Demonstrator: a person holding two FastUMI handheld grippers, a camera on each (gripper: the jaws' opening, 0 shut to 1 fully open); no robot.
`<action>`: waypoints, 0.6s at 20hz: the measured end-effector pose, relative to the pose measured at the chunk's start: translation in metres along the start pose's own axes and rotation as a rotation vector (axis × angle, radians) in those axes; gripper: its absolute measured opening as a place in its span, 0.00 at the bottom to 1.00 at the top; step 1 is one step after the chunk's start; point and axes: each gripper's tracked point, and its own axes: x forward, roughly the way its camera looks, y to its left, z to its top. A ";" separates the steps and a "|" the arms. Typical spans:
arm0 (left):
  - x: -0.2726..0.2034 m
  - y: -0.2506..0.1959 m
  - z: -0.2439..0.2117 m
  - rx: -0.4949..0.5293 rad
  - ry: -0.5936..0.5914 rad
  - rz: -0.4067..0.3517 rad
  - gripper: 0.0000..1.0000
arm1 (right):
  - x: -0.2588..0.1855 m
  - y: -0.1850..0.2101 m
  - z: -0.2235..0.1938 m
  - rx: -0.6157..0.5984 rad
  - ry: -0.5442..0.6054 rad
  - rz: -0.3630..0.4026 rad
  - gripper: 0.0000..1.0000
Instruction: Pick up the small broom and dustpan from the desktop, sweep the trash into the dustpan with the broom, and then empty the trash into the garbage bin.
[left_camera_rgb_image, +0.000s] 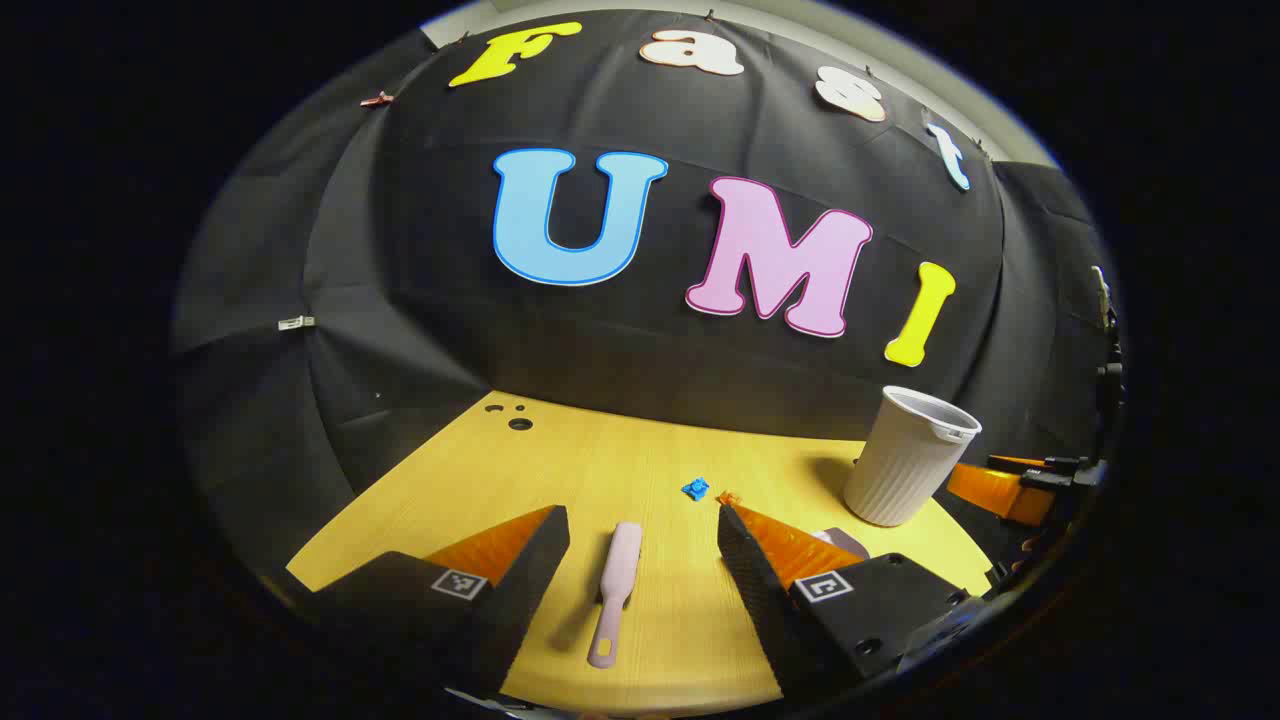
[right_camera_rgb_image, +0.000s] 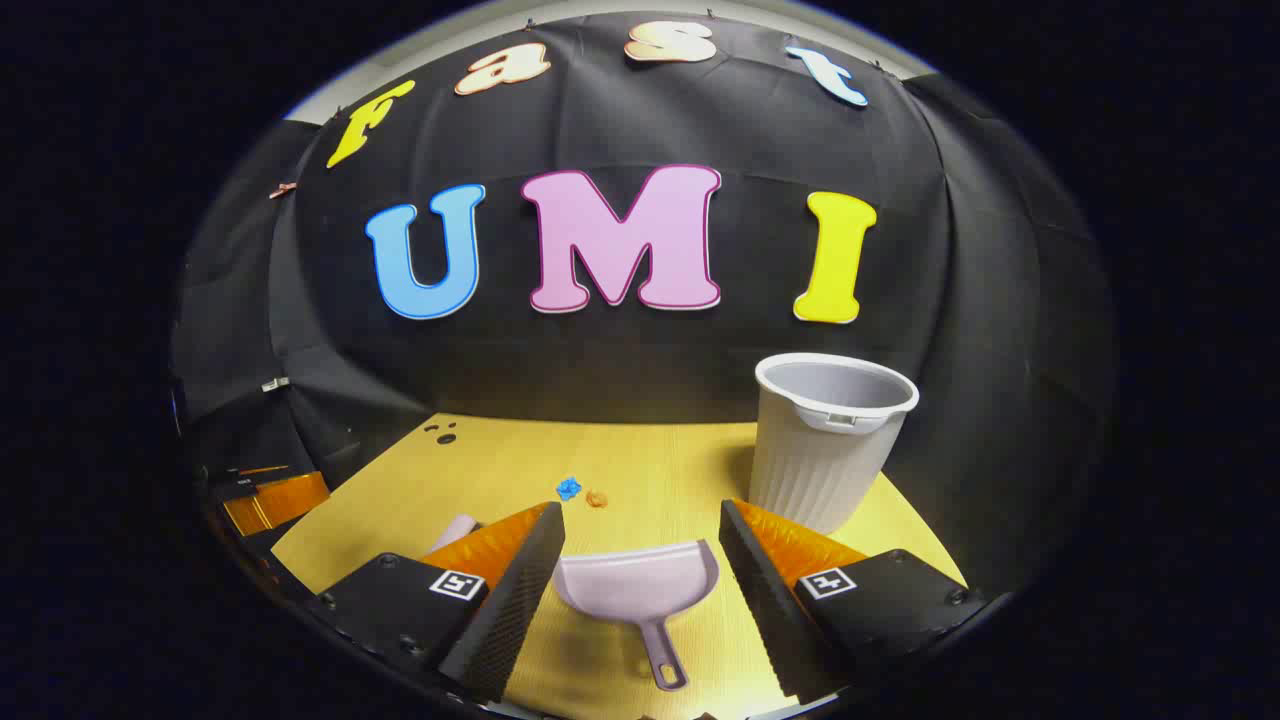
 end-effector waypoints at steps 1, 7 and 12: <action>0.002 0.001 0.000 0.000 0.001 0.000 0.95 | 0.000 0.000 -0.002 0.000 0.011 0.001 0.98; 0.010 0.004 -0.001 -0.046 0.012 -0.001 0.96 | 0.012 0.001 -0.016 -0.024 0.084 0.009 0.98; 0.017 0.013 -0.006 -0.045 0.016 0.024 0.95 | 0.022 0.000 -0.030 -0.029 0.161 0.028 0.98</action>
